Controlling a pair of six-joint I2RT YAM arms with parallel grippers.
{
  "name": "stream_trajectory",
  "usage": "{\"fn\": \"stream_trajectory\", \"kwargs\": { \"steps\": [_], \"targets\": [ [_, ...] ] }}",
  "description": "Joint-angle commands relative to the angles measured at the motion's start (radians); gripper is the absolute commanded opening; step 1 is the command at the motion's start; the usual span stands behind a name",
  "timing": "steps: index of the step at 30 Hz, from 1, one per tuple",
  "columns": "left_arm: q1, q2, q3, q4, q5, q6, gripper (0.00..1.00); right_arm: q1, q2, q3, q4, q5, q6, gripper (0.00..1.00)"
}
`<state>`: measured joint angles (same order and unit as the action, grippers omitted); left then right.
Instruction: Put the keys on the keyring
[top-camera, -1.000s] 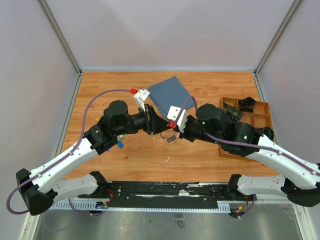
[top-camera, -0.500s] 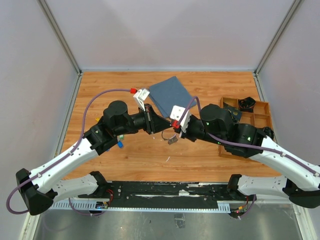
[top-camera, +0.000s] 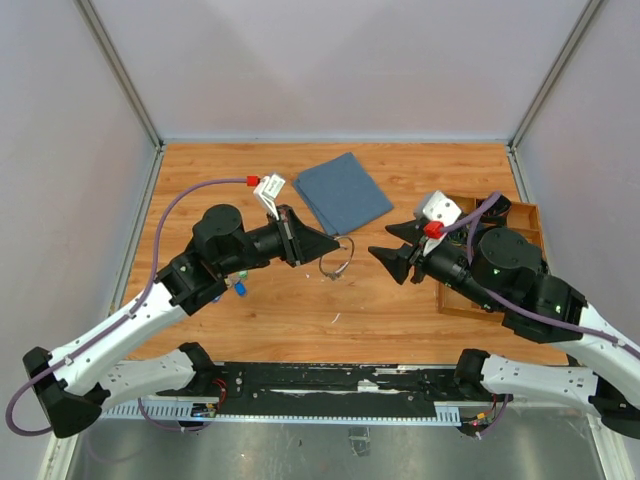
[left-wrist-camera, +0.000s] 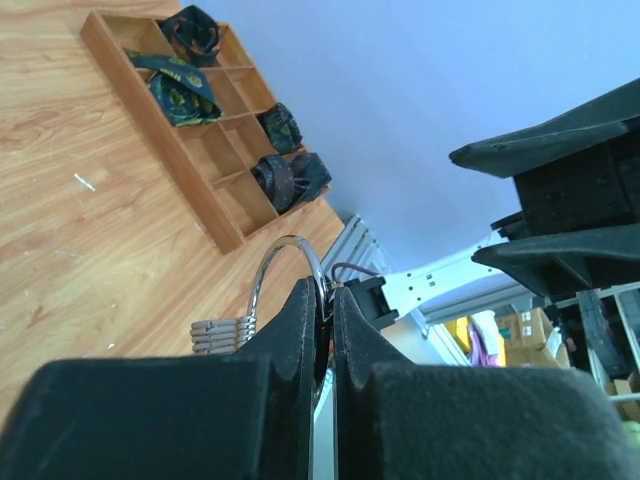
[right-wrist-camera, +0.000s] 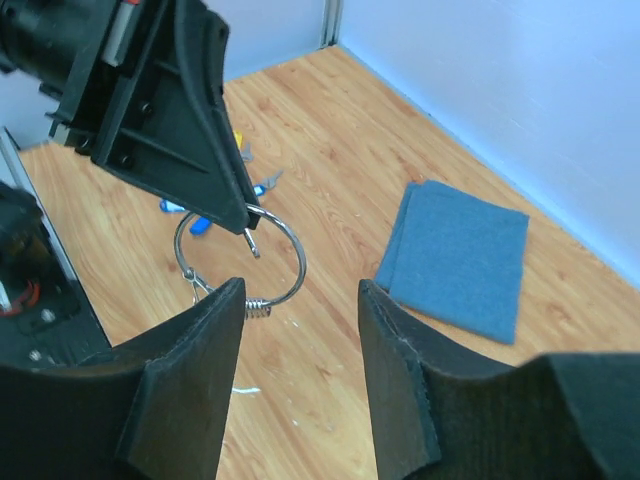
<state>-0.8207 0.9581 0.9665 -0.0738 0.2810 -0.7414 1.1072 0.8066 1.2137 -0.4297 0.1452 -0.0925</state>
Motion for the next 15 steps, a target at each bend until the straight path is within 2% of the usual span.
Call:
{"fn": "stream_trajectory", "kwargs": {
  "steps": [1, 7, 15],
  "targets": [
    [-0.005, -0.044, -0.012, 0.080, -0.029, -0.084, 0.01, 0.002, -0.001, -0.031, 0.097, 0.114, 0.280, 0.49],
    [-0.005, -0.088, -0.022, 0.125, -0.085, -0.184, 0.01, 0.002, -0.005, -0.080, 0.220, 0.085, 0.457, 0.49],
    [-0.005, -0.128, -0.029, 0.129, -0.174, -0.301, 0.01, 0.002, -0.012, -0.119, 0.384, 0.004, 0.434, 0.51]
  ]
}}
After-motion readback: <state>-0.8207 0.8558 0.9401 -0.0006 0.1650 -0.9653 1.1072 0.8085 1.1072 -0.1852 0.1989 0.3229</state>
